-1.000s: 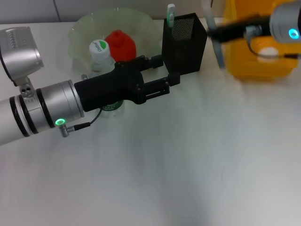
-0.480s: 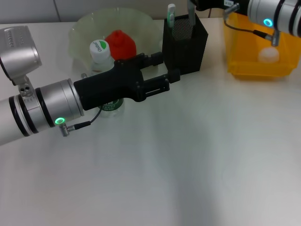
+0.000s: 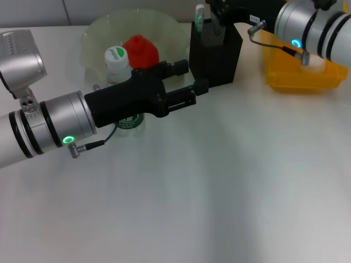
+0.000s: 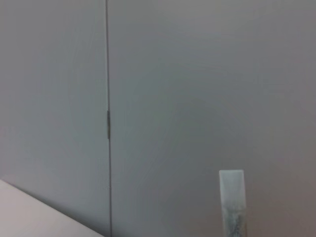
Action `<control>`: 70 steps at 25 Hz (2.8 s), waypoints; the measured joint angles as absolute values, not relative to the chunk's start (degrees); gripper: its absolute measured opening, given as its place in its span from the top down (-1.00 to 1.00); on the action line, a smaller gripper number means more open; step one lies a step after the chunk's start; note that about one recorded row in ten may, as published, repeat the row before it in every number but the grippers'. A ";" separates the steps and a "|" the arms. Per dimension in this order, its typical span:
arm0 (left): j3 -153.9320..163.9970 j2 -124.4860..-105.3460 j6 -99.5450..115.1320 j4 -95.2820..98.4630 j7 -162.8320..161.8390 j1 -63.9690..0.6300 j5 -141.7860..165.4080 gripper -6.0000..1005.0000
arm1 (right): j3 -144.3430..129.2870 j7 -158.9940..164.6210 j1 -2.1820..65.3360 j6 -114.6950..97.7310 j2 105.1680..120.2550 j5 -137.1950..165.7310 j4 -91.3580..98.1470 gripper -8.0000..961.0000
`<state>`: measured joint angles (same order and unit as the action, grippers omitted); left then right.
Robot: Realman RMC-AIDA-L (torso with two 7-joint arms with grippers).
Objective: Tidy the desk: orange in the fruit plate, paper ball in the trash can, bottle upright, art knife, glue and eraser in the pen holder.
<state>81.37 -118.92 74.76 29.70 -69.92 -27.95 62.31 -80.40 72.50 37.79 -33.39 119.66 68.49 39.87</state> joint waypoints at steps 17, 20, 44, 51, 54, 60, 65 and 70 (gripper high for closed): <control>81.23 -118.82 74.86 30.25 -69.89 -28.35 62.31 -0.42 | -75.41 77.59 18.94 -55.45 118.34 67.67 57.63 0.05; 81.22 -119.05 75.05 30.32 -69.28 -28.44 61.80 -0.42 | -68.12 77.59 14.81 -64.80 118.32 71.67 57.92 0.00; 83.99 -119.00 80.09 29.79 -65.36 -27.83 61.28 -0.42 | -47.63 73.99 17.23 -96.15 117.49 92.11 43.24 -0.02; 84.22 -118.84 80.75 29.81 -64.77 -27.48 61.20 -0.42 | -47.30 74.32 17.88 -96.48 117.92 93.34 42.57 -0.26; 84.14 -118.80 81.17 30.07 -64.74 -26.95 61.08 -0.42 | -47.15 73.31 17.49 -96.64 118.30 93.34 43.03 -0.43; 84.14 -118.77 81.91 29.95 -64.72 -26.81 61.11 -0.42 | -47.37 72.64 17.82 -96.72 118.33 93.34 42.82 -0.49; 83.71 -118.55 82.81 30.20 -64.69 -25.83 61.31 -0.42 | -47.28 70.51 18.02 -96.59 118.97 93.23 42.52 -0.49; 83.43 -118.30 85.15 30.35 -63.36 -24.80 61.64 -0.42 | -47.56 69.92 18.97 -96.48 119.06 93.03 41.40 -0.49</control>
